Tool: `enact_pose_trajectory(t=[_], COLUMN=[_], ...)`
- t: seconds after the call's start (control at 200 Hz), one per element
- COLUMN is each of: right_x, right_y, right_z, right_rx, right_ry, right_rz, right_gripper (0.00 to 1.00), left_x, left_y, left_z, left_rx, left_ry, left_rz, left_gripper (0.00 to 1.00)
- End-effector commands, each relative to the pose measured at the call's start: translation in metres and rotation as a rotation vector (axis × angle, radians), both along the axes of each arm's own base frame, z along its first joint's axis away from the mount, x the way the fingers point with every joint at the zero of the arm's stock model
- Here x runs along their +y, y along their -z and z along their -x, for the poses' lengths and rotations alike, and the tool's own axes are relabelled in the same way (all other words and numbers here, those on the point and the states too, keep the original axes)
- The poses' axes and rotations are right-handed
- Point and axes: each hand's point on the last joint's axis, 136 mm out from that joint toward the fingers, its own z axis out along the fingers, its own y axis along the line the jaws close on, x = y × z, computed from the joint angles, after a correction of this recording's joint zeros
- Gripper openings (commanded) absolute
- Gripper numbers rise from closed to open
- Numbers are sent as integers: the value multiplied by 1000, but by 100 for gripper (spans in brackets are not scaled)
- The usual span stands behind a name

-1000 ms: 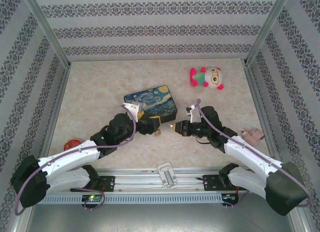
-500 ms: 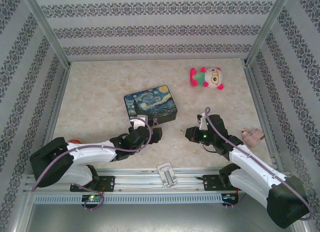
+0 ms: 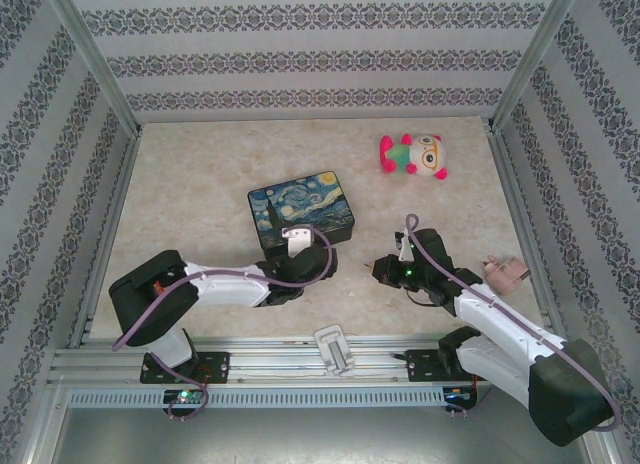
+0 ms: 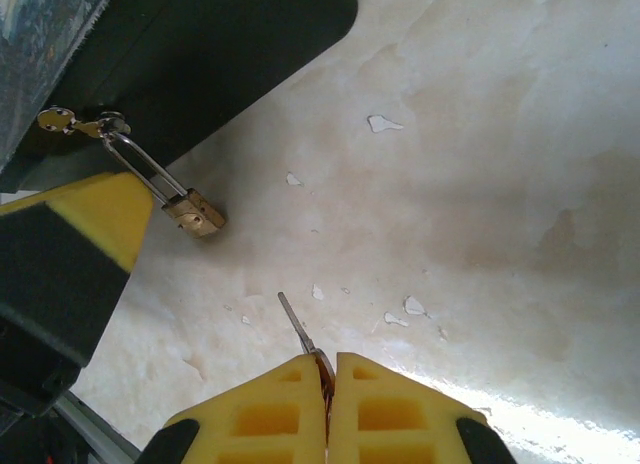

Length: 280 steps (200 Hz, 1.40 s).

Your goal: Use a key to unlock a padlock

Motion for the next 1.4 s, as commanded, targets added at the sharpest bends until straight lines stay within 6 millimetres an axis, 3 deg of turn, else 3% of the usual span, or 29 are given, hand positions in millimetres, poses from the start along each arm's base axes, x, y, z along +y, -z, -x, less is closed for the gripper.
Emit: enact_pose_trajectory(t=[0.0, 0.285, 0.65, 0.899, 1.084, 1.394], right_x=[1, 6, 10, 12, 13, 14], right_y=[-14, -14, -15, -12, -11, -11], right_z=[-15, -24, -33, -38, -40, -41], right_rx=[-58, -50, -52, -43, -38, -34], right_ry=[4, -4, -16, -18, -18, -14], right_rz=[1, -5, -6, 8, 2, -4], right_gripper=[0, 0, 0, 0, 0, 0], left_x=[18, 28, 18, 15, 14, 26], left_y=[16, 17, 22, 8, 14, 33], left_z=[7, -9, -50, -86, -80, -60], left_rx=[73, 115, 97, 50, 92, 159], left_ry=[-67, -150, -158, -171, -142, -149], left_rz=[-148, -325, -230, -210, -225, -217], left_gripper=[86, 81, 78, 76, 76, 60])
